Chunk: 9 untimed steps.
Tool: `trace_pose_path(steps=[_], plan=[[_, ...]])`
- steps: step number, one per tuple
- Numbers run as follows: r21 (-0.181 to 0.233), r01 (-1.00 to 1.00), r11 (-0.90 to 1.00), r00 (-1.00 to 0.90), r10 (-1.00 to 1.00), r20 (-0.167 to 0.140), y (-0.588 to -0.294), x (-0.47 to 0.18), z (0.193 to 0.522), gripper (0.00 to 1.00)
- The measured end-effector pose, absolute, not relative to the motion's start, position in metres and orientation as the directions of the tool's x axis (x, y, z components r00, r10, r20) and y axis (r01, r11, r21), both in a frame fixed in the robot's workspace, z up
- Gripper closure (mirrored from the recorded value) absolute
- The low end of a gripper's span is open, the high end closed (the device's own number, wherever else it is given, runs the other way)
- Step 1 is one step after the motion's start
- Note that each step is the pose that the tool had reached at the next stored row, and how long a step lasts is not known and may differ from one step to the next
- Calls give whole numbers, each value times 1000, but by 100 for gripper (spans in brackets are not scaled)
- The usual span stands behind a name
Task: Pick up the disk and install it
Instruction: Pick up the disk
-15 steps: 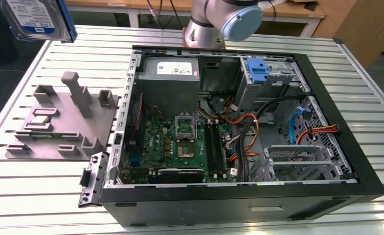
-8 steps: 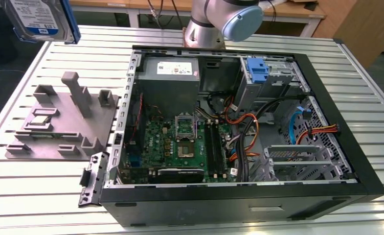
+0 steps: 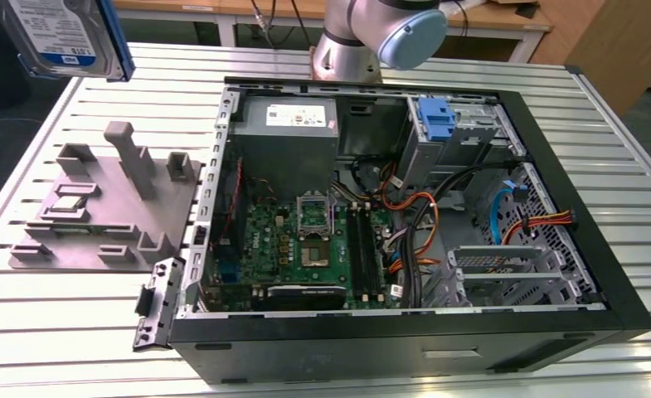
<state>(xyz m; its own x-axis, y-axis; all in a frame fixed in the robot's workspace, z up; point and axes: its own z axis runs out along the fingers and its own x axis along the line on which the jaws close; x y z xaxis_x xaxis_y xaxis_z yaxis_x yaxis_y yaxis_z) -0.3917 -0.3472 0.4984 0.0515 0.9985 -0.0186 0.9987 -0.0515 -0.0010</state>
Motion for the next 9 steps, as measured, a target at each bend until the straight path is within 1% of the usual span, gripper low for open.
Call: trace_pose_path(steps=[9], plan=[[-1,999,-51,51,998,-21,-349,-380,498,64]])
